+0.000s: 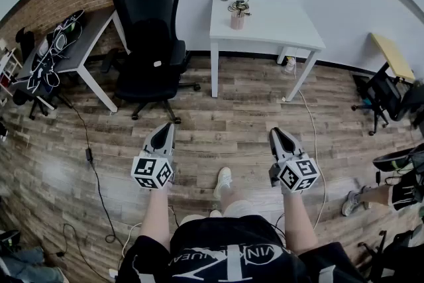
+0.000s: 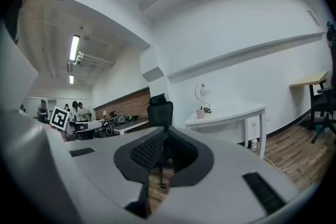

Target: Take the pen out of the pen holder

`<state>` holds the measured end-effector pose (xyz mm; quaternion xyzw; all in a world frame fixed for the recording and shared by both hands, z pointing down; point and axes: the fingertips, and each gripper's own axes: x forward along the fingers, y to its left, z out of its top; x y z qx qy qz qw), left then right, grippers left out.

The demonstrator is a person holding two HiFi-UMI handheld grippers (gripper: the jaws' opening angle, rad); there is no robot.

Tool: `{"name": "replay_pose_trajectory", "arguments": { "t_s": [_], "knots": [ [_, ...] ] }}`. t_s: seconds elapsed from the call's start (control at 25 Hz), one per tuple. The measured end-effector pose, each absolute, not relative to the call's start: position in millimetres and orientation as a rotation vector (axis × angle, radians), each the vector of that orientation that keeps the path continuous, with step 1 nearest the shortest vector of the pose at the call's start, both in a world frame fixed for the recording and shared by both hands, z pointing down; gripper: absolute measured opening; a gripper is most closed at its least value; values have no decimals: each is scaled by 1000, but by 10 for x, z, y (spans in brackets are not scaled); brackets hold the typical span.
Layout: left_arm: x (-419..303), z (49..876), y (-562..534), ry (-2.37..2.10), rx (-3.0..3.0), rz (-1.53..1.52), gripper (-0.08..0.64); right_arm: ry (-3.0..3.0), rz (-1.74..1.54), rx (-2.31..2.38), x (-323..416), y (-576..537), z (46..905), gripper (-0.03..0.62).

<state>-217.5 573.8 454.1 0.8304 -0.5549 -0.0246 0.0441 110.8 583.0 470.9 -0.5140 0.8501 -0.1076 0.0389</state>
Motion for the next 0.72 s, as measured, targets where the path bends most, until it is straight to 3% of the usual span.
{"name": "replay_pose_trajectory", "arguments": {
  "t_s": [0.72],
  "knots": [
    [-2454,4566,4592,-1692,2513,-47,12,2600,-379,-1535,783,4676,4759,43]
  ]
}}
